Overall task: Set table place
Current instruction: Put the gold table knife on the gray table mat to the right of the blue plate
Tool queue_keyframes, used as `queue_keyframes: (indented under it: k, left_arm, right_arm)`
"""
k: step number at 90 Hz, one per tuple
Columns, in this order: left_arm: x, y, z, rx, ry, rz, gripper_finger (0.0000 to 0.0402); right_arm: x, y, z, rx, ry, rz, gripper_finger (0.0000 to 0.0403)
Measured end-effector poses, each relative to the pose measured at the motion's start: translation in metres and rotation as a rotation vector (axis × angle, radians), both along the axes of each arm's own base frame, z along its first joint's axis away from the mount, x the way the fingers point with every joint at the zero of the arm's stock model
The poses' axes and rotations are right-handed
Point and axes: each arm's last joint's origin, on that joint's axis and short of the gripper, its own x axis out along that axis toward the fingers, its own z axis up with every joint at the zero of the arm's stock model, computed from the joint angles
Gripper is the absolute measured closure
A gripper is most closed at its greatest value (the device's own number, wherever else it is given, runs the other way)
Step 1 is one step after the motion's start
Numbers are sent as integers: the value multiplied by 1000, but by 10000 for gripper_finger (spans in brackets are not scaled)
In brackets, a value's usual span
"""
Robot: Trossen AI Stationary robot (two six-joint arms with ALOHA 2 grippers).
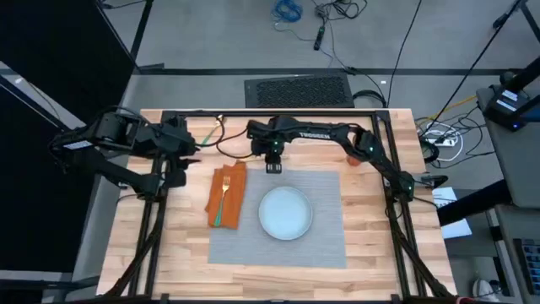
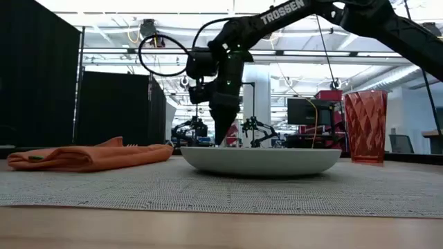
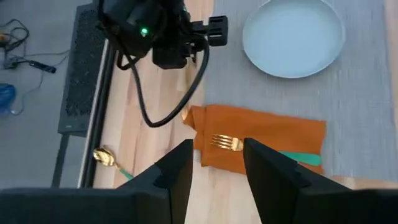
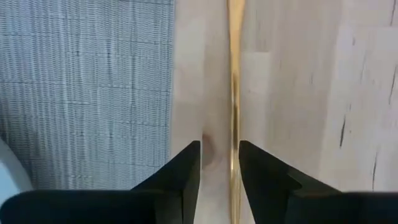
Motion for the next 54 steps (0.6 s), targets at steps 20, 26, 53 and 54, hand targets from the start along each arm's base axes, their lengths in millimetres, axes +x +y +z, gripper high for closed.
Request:
queue_keyframes:
  k: [20,26,53,54]
  left_arm:
    - [-9,1,3,0,-24,2,275]
    - [-11,1,4,0,-29,2,275]
    - [-12,1,4,7,-33,8,275]
    - [-12,1,4,7,-33,8,275]
  right_arm:
    - [0,-10,-4,-5,-13,-17,305]
    - [-1,-10,-4,-5,-12,-19,305]
    - [3,-11,-30,38,33,-13,305]
    - [3,-11,-31,40,37,-13,305]
